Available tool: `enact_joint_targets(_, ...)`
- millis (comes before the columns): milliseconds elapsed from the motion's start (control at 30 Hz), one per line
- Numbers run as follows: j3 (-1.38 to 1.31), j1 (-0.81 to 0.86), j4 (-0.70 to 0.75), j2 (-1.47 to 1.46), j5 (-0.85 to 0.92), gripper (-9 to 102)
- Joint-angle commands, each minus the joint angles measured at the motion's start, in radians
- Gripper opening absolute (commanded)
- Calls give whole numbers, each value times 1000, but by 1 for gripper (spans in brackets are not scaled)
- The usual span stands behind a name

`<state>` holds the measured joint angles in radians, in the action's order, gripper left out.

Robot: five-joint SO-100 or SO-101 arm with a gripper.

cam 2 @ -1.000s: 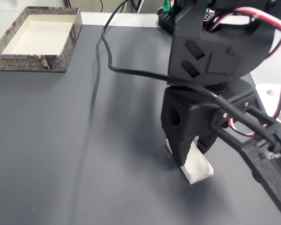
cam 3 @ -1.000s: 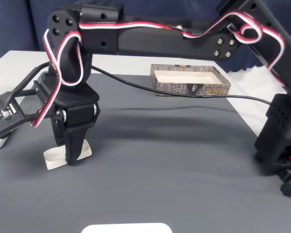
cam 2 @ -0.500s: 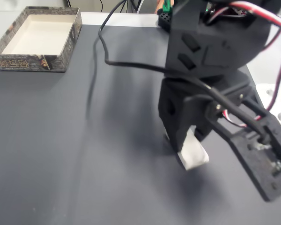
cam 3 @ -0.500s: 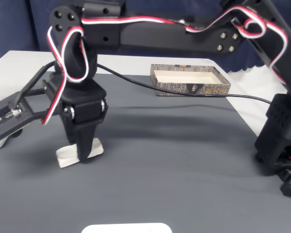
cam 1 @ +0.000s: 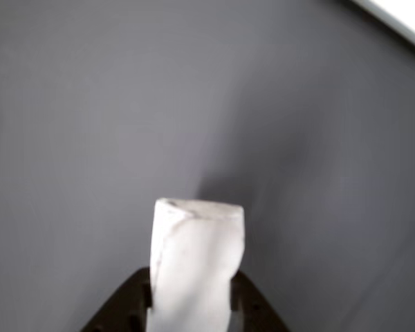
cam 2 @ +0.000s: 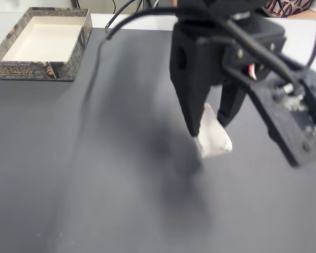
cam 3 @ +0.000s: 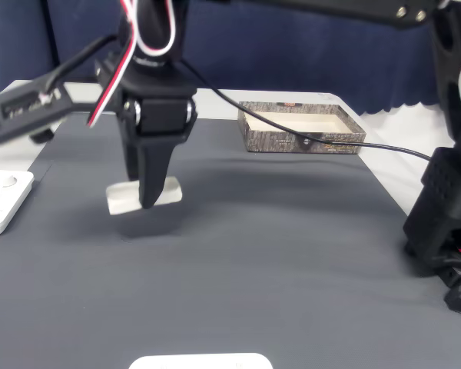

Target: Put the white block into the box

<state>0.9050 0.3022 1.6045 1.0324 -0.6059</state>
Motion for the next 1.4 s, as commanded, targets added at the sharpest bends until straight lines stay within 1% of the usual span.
enact_joint_targets(0, 48, 41, 9, 198, 34, -2)
enact_joint_targets(100, 107, 69, 20, 262, 51, -2)
enact_joint_targets(200, 115, 100, 66, 285, 60, -2)
enact_joint_targets(333, 216, 156, 52, 383, 78, -2)
enact_joint_targets(500, 348, 276, 52, 522, 75, -2)
enact_joint_targets(700, 422, 445, 52, 594, -2, -2)
enact_joint_targets(1000, 371, 680, 17, 531, -183, -2)
enact_joint_targets(1367, 204, 831, -18, 310, -311, -2)
